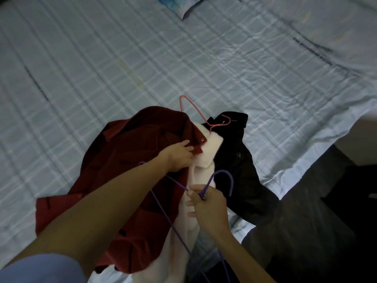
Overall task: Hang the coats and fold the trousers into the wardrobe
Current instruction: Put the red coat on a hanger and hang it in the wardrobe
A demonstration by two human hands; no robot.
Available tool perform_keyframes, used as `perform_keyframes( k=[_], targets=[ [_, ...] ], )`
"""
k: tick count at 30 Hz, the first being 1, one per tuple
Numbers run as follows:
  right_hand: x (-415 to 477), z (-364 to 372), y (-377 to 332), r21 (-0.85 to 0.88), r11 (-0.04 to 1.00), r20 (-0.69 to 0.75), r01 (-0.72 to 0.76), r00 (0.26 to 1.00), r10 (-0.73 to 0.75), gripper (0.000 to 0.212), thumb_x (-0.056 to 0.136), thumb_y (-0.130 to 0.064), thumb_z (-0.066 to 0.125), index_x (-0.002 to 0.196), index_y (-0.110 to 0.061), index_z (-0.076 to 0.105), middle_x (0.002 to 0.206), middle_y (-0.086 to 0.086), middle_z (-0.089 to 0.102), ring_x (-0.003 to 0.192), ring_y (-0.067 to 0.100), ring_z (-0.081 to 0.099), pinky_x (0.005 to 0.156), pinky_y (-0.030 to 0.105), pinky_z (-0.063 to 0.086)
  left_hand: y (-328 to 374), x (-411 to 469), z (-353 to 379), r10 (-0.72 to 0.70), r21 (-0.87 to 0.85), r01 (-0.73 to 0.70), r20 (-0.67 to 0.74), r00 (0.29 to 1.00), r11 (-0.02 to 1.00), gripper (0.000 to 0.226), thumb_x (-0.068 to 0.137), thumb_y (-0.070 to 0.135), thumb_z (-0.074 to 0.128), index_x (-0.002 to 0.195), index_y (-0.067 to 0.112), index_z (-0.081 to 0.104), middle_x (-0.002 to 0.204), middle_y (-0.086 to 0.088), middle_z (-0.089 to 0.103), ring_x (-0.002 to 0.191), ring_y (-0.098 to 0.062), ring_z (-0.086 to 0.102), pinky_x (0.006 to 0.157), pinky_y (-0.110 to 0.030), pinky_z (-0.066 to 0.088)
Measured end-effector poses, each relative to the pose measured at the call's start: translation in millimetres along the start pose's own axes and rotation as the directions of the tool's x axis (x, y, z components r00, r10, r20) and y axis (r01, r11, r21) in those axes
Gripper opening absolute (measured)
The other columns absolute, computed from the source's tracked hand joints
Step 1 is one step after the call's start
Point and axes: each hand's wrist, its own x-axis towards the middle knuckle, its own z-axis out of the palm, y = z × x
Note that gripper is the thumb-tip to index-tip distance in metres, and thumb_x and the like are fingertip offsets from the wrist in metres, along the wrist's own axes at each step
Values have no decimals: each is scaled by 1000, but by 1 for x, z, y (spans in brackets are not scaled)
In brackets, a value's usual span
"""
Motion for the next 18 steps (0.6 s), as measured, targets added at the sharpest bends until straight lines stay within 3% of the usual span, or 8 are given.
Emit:
perform_keyframes(
  k=[2, 4, 7, 9, 12, 15, 18],
  targets=[
    [-1, -4, -4, -36, 998, -27, 51, 998, -52, 20, 86, -17, 64, 75, -34, 66, 72, -4, 70, 67, 15, 69, 64, 46, 58, -9, -17, -15, -32, -5, 32, -88, 996, 999, 30, 94, 25, 41, 116, 19, 59, 120, -3, 57, 114, -27, 49, 108, -44, 27],
    [0, -10, -10, -67, 993, -59, 97, 993, -101, 25, 86, -13, 63, 76, -35, 65, 74, -4, 70, 66, 14, 69, 63, 45, 58, -19, -41, -32, -76, -28, 71, -210, 975, 997, 26, 88, 27, 46, 104, 17, 64, 111, -4, 58, 102, -28, 52, 94, -41, 38],
    [-2, -14, -24, -125, 972, -86, 199, 974, -210, 9, 87, -16, 63, 91, -21, 69, 83, -4, 70, 68, 15, 68, 65, 44, 57, -32, -83, -51, -120, -7, 130, -437, 892, 991, 17, 70, 29, 63, 75, 15, 71, 94, -4, 63, 88, -28, 58, 75, -38, 48],
    [-5, -16, -39, -196, 938, -87, 287, 947, -308, 12, 88, -18, 62, 98, -15, 69, 83, -2, 71, 70, 14, 67, 69, 36, 57, -35, -110, -56, -182, -55, 179, -505, 843, 982, 22, 65, 28, 57, 68, 10, 70, 87, -7, 66, 87, -32, 62, 77, -40, 50],
    [-16, -17, -72, -309, 848, -94, 431, 873, -478, 16, 88, -16, 63, 102, -12, 71, 87, -1, 72, 69, 11, 65, 66, 12, 47, -34, -157, -66, -339, -153, 307, -551, 762, 939, 30, 59, 25, 39, 56, 10, 64, 66, -6, 64, 75, -30, 65, 90, -42, 49],
    [-31, -12, -106, -353, 757, -92, 550, 785, -613, 18, 88, -19, 65, 104, -17, 72, 83, -1, 73, 70, 13, 65, 71, 19, 48, -30, -202, -74, -470, -229, 425, -603, 645, 876, 9, 48, 17, 50, 46, 12, 56, 45, -3, 54, 44, -23, 57, 88, -41, 52],
    [-48, -3, -135, -417, 626, -41, 659, 674, -738, 15, 89, -22, 64, 101, -17, 72, 77, 1, 72, 68, 12, 64, 70, 17, 44, -22, -243, -81, -638, -363, 552, -616, 462, 751, 4, 48, 12, 52, 45, 9, 53, 43, -7, 52, 36, -26, 50, 79, -40, 57]
  ],
)
